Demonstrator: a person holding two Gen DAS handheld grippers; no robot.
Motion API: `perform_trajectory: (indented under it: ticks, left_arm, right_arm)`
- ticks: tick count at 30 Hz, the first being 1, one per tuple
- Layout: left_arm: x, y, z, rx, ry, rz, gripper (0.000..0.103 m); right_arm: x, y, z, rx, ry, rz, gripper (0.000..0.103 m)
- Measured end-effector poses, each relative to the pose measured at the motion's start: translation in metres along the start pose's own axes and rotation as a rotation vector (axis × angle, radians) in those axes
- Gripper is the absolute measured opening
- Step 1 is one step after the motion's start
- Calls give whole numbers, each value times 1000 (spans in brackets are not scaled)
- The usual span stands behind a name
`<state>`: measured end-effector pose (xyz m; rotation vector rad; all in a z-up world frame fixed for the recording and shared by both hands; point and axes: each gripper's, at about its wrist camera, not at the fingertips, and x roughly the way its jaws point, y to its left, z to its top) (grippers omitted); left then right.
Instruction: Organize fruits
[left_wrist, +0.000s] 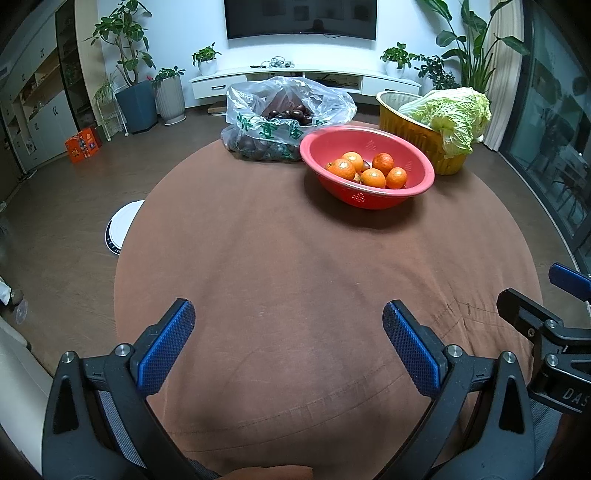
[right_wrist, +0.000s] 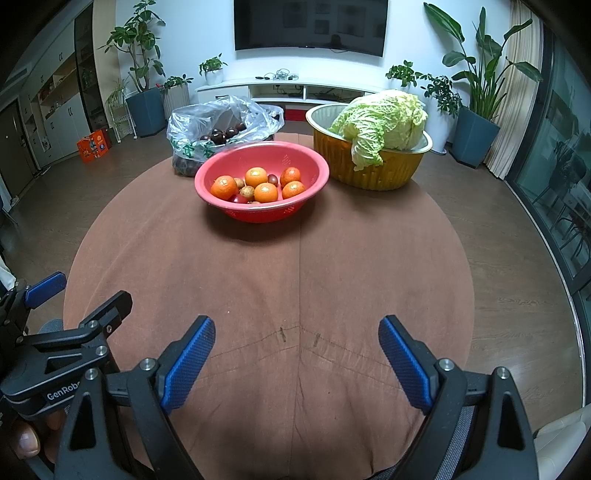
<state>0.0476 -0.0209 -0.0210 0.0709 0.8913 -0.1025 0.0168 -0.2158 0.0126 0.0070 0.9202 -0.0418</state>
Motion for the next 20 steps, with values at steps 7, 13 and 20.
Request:
perform_trajectory:
  ticks: [7, 13, 20]
  left_arm:
    - [0, 0, 0, -1, 0, -6, 103]
    - [1, 3, 1, -24, 15, -41, 103]
    - [2, 9, 5, -41, -10, -62, 103]
  right_arm:
    - [1, 0, -1, 1, 0, 1, 92]
    - [1, 0, -1, 1, 1, 1, 92]
    - [4, -3, -7, 21, 13, 16, 92]
